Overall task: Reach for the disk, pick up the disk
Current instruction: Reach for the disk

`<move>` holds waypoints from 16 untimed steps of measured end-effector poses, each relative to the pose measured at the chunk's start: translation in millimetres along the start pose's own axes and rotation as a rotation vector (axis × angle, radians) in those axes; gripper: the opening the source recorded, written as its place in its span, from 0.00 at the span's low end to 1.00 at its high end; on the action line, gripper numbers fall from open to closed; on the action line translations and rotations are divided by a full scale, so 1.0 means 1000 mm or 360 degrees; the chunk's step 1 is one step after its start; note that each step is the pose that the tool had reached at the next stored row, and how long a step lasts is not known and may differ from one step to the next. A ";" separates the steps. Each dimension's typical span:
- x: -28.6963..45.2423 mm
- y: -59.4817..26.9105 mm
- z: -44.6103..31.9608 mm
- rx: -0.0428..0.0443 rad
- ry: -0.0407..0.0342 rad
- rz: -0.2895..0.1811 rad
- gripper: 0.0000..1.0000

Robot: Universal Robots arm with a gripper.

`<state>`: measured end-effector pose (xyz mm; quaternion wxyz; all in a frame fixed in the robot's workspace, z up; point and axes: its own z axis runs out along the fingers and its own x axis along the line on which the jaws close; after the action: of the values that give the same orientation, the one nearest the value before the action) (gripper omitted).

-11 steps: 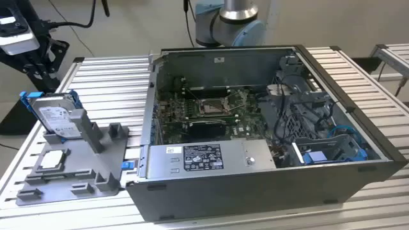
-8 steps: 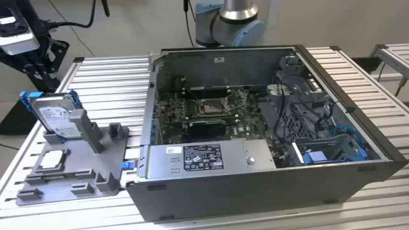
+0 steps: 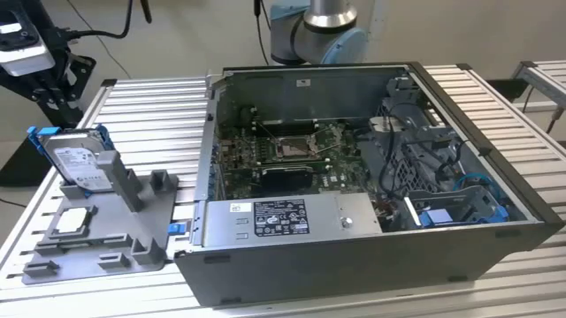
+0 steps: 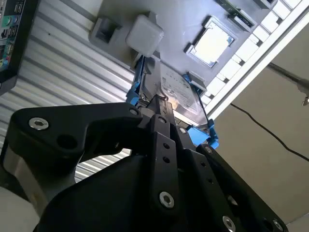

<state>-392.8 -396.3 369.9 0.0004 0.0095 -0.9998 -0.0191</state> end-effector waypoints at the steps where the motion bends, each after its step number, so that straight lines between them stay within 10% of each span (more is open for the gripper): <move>1: 0.0000 0.0000 0.0000 0.0000 0.0000 0.0000 0.00; 6: 0.0027 0.0068 0.0006 0.0000 -0.0001 0.0000 0.00; 16: 0.0461 0.0203 0.0060 0.0002 -0.0002 0.0000 0.00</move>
<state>-439.2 -376.6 364.7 -0.0002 0.0094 -0.9998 -0.0184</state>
